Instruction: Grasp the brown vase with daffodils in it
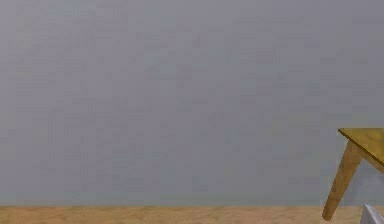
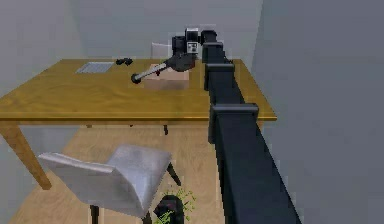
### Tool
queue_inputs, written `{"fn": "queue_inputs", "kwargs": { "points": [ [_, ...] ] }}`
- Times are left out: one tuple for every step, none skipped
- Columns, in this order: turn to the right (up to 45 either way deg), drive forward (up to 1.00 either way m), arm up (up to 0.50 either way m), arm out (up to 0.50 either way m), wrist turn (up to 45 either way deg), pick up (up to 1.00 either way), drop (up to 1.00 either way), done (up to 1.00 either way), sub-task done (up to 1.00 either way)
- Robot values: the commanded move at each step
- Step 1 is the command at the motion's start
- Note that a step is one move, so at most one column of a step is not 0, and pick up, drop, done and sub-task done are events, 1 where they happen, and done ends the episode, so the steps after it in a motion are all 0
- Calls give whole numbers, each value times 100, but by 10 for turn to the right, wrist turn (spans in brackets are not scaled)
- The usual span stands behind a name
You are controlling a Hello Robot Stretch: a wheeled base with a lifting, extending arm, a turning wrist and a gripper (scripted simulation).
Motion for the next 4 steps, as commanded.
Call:
{"fn": "queue_inputs", "kwargs": {
  "points": [
    [0, 0, 0, 0, 330, 0, 0, 0, 0],
    [0, 0, 0, 0, -270, 0, 0, 0, 0],
    [0, 0, 0, -18, 0, 0, 0, 0, 0],
    [0, 0, -50, 0, 0, 0, 0, 0, 0]
  ]
}}
